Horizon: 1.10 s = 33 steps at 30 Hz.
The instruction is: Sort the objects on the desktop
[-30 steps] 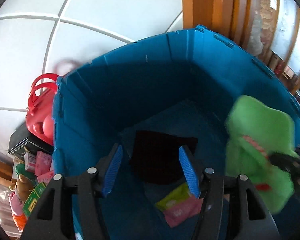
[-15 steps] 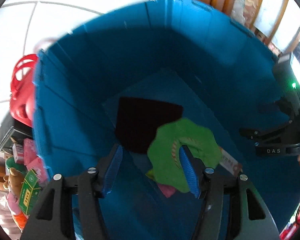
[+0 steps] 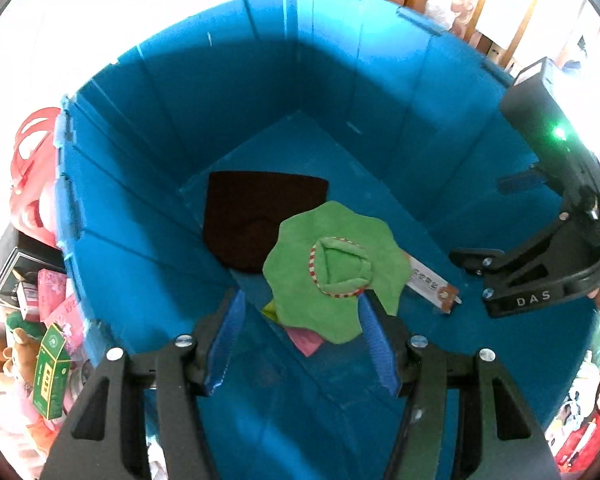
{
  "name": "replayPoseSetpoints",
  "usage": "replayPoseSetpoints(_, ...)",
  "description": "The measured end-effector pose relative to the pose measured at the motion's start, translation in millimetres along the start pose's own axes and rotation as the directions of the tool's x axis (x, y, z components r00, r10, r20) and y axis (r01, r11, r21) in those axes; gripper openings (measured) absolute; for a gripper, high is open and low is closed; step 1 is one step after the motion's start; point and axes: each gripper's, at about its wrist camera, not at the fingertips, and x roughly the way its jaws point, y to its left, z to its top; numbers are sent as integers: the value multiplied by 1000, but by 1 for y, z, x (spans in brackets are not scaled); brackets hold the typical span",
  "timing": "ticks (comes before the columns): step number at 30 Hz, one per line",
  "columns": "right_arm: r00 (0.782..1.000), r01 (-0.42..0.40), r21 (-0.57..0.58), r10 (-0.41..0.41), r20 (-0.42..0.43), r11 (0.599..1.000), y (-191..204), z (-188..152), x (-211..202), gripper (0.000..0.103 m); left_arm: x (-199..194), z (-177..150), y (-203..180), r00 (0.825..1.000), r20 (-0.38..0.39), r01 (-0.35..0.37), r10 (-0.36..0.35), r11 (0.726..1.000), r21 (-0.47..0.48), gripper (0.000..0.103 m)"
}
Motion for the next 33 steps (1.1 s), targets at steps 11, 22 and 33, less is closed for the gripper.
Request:
replayPoseSetpoints(11,997,35,-15,-34,75,999,32,-53,-54,99,-71,-58,-17,994,105,9,-11,1000,27,58)
replayPoseSetpoints(22,980,3,0,-3,200,1000,76,-96,-102,100,-132,-125,-9,961,275,0,-10,999,35,58)
replayPoseSetpoints(33,807,-94,-96,132,575,991,197,-127,-169,103,-169,-242,96,913,378,-66,150,972,-225,58)
